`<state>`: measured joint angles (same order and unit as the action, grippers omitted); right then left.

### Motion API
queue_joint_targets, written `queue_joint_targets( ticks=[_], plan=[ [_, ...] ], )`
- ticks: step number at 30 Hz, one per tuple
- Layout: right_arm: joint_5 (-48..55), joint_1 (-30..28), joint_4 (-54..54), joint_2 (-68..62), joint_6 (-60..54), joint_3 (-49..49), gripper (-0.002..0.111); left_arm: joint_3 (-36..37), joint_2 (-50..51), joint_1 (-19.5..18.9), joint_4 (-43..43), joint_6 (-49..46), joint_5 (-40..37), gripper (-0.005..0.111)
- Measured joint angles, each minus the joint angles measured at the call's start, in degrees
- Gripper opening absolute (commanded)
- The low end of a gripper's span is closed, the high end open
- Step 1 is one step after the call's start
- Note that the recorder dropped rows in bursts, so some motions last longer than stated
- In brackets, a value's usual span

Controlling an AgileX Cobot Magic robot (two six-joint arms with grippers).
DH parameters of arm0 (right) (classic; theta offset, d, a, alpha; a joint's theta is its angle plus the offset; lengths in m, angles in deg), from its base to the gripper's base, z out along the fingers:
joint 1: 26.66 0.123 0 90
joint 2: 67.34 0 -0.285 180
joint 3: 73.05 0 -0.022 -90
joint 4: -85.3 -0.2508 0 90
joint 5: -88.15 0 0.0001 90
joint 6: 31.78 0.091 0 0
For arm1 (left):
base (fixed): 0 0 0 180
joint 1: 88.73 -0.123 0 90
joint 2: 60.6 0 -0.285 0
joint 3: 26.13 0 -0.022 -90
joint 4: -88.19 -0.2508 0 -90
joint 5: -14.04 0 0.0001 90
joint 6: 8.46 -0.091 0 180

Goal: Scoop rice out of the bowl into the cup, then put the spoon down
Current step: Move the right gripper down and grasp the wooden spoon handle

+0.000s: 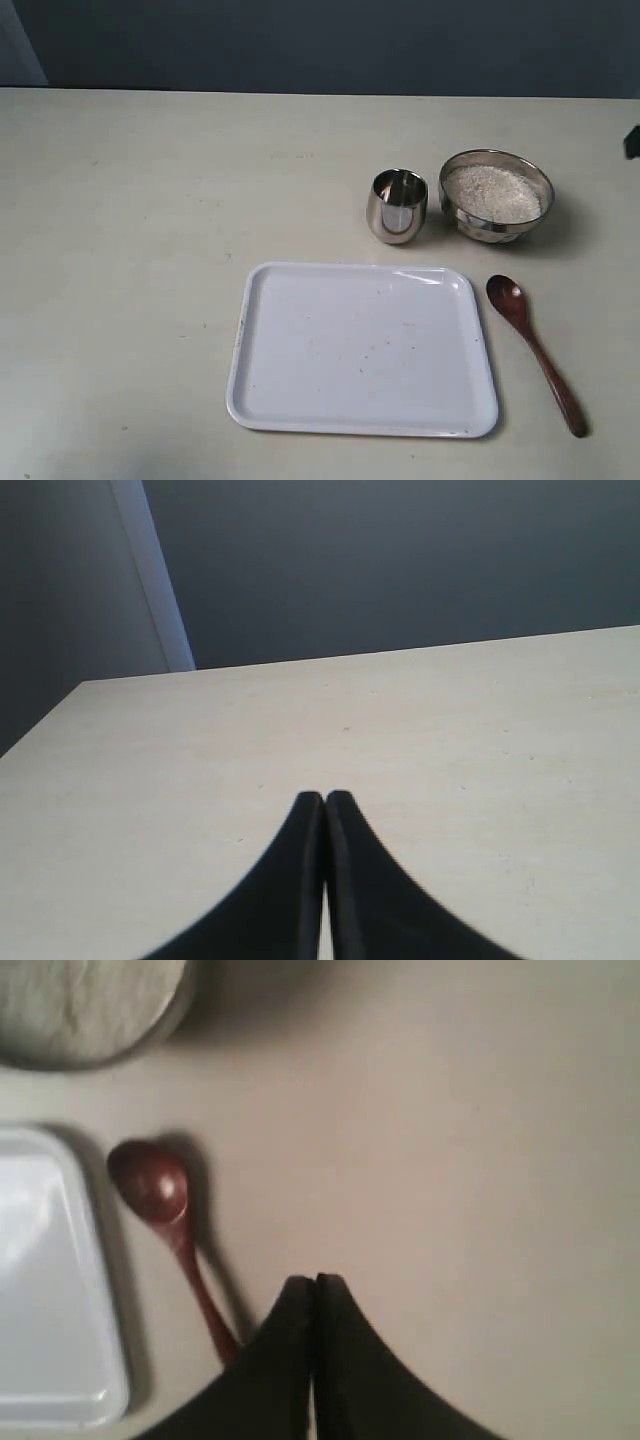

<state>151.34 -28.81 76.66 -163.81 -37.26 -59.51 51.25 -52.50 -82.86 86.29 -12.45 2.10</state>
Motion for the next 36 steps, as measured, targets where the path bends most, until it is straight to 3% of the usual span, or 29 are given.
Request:
queue_joint_targets(
  ticks=[9,12,15,17,25,36],
  plan=[
    [0.42,12.7,-0.71,-4.17,-1.98,9.57,0.001,0.0,0.0,0.0,0.0,0.0,0.0,0.0],
    [-0.04,15.5,-0.86,-5.63,-3.44,10.62,0.017,0.0,0.0,0.0,0.0,0.0,0.0,0.0],
    [-0.38,17.83,-0.93,-6.48,-4.39,10.92,0.04,0.0,0.0,0.0,0.0,0.0,0.0,0.0],
    [-0.52,18.93,-0.99,-6.74,-4.67,10.92,0.046,0.0,0.0,0.0,0.0,0.0,0.0,0.0],
    [-1.48,20.97,-0.99,-6.88,-3.99,11.67,0.041,0.0,0.0,0.0,0.0,0.0,0.0,0.0],
    [-12.08,21.5,-0.87,-7.01,-3.79,23.11,0.041,0.0,0.0,0.0,0.0,0.0,0.0,0.0]
  ],
)
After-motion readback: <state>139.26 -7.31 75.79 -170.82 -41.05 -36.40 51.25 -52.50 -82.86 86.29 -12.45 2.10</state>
